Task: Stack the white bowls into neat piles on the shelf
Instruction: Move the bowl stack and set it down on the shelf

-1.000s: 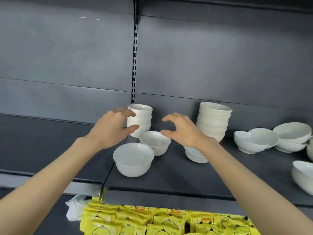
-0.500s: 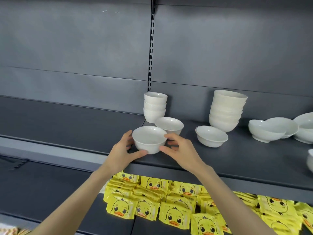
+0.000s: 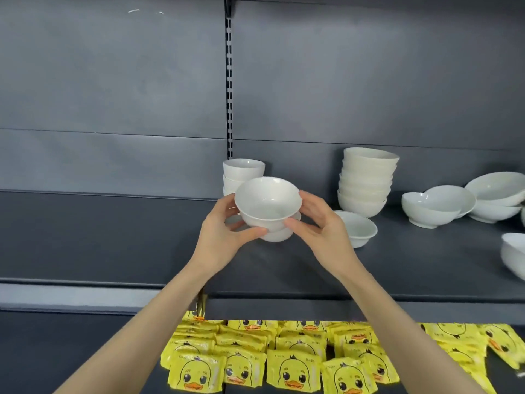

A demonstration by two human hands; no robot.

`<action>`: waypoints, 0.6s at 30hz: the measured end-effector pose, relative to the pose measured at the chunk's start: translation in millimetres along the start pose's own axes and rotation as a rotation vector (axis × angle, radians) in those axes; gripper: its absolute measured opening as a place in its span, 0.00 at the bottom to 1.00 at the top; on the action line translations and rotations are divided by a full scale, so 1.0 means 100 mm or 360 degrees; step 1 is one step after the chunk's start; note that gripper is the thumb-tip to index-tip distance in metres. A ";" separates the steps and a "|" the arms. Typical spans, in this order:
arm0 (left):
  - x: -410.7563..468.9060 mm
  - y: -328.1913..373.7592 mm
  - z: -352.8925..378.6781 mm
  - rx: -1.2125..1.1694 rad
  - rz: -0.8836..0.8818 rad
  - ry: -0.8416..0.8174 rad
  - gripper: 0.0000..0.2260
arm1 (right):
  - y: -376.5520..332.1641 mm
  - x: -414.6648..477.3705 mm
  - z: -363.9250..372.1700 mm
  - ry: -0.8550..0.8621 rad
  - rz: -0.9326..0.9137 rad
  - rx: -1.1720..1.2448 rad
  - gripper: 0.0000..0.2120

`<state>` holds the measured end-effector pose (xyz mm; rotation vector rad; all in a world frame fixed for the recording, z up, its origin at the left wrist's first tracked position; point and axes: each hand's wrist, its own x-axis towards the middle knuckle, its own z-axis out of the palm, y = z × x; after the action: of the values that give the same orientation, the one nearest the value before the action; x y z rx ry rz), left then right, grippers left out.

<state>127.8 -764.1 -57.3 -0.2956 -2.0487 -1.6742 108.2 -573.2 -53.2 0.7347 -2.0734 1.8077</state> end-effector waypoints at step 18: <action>0.49 -0.49 0.25 -0.0202 -0.0278 -0.0196 0.26 | 0.53 0.42 -0.09 -0.0031 0.0324 -0.0069 0.20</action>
<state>57.7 -757.6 -79.0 -0.2741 -2.1132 -1.9400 42.8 -567.8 -73.1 0.5488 -2.2646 1.8586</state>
